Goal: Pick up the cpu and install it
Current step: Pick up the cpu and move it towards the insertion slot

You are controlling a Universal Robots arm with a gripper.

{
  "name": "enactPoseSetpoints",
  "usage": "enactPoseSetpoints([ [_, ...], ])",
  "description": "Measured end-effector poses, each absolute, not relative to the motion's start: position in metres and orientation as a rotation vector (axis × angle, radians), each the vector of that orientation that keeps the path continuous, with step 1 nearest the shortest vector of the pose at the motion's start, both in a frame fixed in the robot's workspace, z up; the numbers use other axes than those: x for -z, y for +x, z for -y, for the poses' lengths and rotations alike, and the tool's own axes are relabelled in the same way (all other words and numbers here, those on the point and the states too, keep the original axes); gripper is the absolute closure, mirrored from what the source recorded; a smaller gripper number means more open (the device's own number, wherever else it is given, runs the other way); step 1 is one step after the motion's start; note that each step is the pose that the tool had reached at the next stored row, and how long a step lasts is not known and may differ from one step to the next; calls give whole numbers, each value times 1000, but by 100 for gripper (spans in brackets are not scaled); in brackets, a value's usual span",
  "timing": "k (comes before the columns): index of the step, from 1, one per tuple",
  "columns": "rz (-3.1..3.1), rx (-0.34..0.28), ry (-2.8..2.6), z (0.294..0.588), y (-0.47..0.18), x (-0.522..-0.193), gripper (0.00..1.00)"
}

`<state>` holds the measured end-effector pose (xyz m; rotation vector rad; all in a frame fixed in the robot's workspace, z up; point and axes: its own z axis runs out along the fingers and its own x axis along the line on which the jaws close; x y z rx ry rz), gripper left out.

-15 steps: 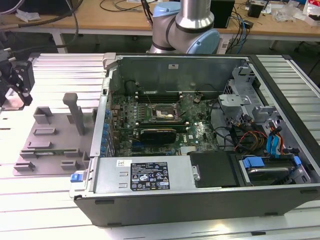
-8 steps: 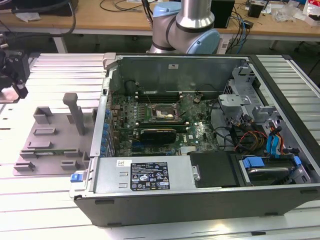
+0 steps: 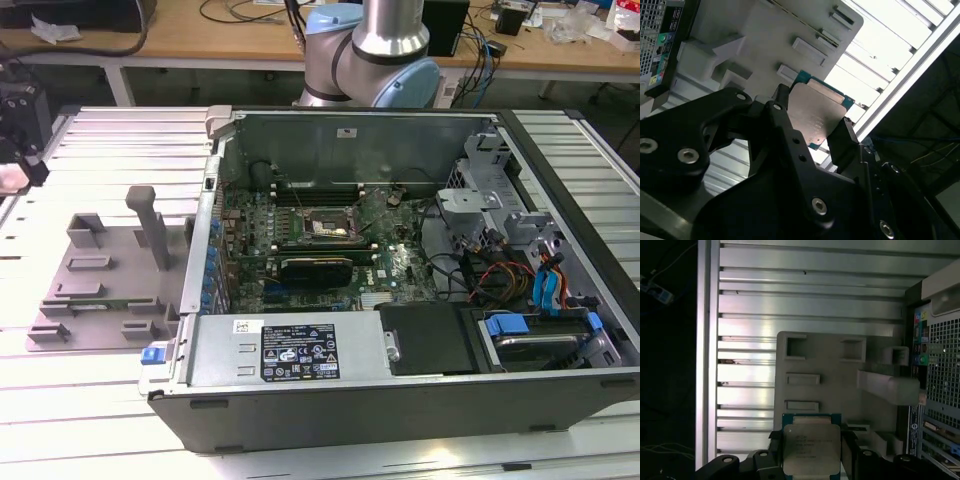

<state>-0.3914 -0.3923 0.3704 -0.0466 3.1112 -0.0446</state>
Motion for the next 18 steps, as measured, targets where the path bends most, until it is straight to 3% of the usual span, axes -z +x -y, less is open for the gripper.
enactPoseSetpoints([
  [8,-3111,54,-47,392,-391,-403,45],
  [18,-3111,54,-47,392,-376,-404,45],
])
